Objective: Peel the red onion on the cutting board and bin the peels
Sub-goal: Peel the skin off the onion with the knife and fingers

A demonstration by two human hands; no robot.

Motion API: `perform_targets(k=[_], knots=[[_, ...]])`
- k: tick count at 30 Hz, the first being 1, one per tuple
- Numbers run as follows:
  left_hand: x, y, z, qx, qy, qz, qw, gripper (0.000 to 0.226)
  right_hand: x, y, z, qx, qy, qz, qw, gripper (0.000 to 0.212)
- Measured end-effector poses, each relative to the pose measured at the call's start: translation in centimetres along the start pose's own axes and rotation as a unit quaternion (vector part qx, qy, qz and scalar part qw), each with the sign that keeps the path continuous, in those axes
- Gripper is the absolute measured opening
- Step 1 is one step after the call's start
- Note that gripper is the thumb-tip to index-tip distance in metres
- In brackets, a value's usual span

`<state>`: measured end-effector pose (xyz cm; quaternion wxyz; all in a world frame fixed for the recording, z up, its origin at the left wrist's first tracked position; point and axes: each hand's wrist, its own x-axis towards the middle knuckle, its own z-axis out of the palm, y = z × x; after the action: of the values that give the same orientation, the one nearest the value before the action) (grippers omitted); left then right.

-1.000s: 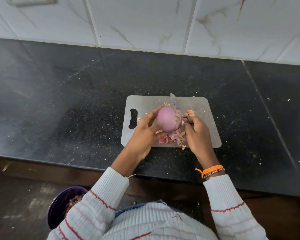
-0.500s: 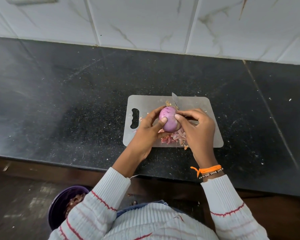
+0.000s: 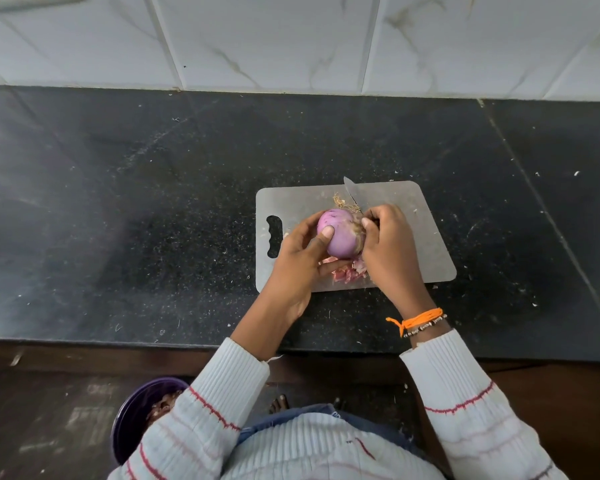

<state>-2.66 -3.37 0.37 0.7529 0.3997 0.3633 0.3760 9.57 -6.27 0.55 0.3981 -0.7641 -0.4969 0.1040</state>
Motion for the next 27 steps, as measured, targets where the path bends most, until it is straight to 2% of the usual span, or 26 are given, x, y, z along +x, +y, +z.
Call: perform_targets(k=[4,8,11,14,19,24,27], knots=[[0.2,0.4,-1.1,-0.037,0.013,-0.025,0.999,0.034,-0.5,0.6,0.6,-0.001,0.014,0.017,1.000,0.015],[0.6,0.6,-1.5,-0.079,0.021,-0.057,0.995,0.035,-1.9,-0.4,1.1,0.086,0.054,-0.084,0.991,0.013],[0.8,0.7,-1.3,-0.105,0.033,-0.085,0.990,0.035,-2.5,-0.5,1.5,0.117,0.049,-0.106,0.986,0.009],[1.0,0.7,-0.7,-0.095,0.041,-0.088,0.991,0.034,-2.3,-0.2,1.4,0.123,0.079,-0.108,0.983,0.014],[1.2,1.2,1.0,-0.062,0.053,-0.086,0.993,0.035,-1.1,0.6,0.2,0.096,0.093,-0.136,0.982,0.008],[1.4,1.0,2.4,-0.049,0.073,-0.092,0.992,0.032,0.1,2.0,-0.8,0.116,0.098,-0.105,0.983,0.005],[1.7,0.7,3.0,-0.048,0.085,-0.092,0.991,0.033,0.3,2.7,-1.3,0.147,0.075,-0.091,0.982,0.007]])
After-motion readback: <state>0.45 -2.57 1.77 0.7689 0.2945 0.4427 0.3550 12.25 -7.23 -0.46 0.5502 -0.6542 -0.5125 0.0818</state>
